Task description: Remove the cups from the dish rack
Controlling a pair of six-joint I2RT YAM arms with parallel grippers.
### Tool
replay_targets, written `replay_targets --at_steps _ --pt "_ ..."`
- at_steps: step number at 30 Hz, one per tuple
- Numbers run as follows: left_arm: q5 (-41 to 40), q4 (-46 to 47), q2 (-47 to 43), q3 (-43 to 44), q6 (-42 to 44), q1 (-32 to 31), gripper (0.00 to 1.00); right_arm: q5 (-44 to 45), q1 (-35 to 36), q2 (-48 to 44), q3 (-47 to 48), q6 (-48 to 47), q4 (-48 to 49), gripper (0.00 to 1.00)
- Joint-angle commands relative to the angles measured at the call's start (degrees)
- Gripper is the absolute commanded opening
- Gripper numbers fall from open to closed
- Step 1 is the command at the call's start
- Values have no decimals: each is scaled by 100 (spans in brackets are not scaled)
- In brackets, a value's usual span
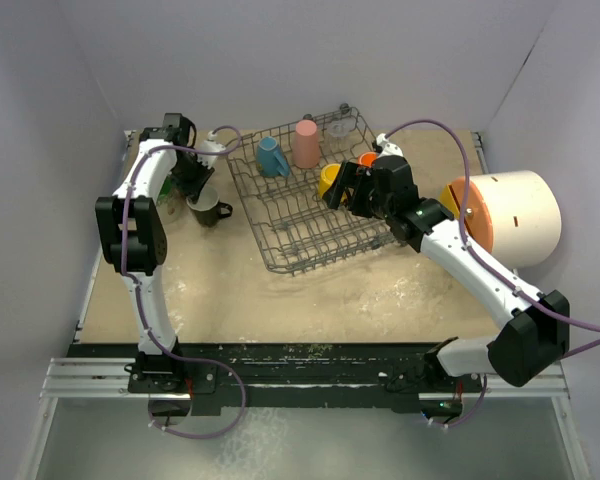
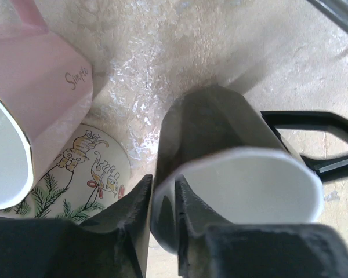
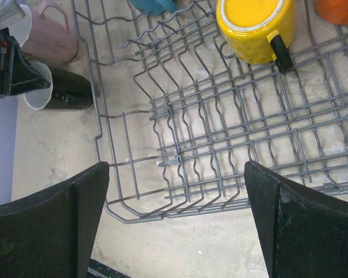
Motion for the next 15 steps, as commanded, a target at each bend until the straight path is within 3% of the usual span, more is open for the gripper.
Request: replay_targets --at_steps 1,5,15 --pt "-102 88 -53 284 -223 -119 28 310 -10 -38 63 -231 4 100" --pt "-164 409 -309 124 -286 -120 41 587 -16 165 269 -455 -125 100" --pt "-110 980 -1257 -18 -435 -120 52 1011 -123 977 806 -1072 -199 100"
